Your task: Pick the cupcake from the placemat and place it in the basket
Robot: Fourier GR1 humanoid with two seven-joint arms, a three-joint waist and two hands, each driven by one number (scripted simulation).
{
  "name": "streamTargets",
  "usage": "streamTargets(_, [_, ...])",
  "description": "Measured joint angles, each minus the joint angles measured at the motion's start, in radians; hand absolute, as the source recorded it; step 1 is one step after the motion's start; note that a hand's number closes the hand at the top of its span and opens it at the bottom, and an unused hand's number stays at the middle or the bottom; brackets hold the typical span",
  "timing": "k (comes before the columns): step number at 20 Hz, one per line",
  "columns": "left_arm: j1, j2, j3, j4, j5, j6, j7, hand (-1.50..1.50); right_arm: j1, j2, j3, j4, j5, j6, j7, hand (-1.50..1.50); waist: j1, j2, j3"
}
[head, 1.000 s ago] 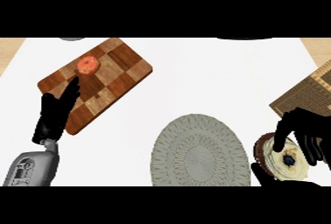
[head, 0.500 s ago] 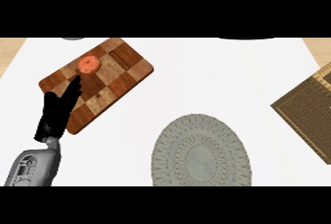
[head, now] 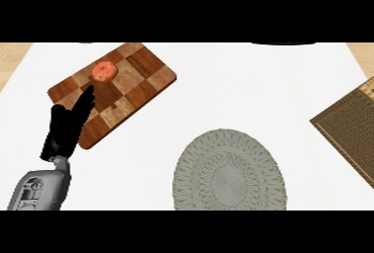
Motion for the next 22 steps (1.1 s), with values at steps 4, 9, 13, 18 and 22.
streamTargets(4, [0.007, -0.009, -0.007, 0.001, -0.013, 0.008, -0.006, 0.00, 0.034, -0.040, 0.024, 0.136, 0.040, -0.068, -0.159, 1.50, 0.001, 0.000, 0.000])
streamTargets(9, [-0.016, -0.004, 0.003, 0.009, -0.012, 0.005, 0.008, 0.00, 0.053, -0.048, 0.089, 0.284, 0.119, -0.187, -0.305, 1.50, 0.002, 0.001, 0.000])
streamTargets(13, [-0.002, -0.005, 0.003, 0.002, -0.011, -0.001, 0.001, 0.00, 0.057, -0.027, 0.109, 0.385, 0.125, -0.206, -0.344, 1.50, 0.002, 0.000, 0.000])
streamTargets(18, [0.010, -0.008, -0.002, -0.015, -0.014, -0.005, 0.005, 0.00, 0.038, 0.024, 0.092, 0.483, 0.090, -0.200, -0.311, -1.50, 0.002, -0.001, 0.000])
streamTargets(22, [-0.002, -0.014, 0.000, -0.011, -0.013, -0.004, 0.013, 0.00, 0.029, 0.057, 0.077, 0.535, 0.064, -0.234, -0.330, -1.50, 0.000, -0.001, 0.000])
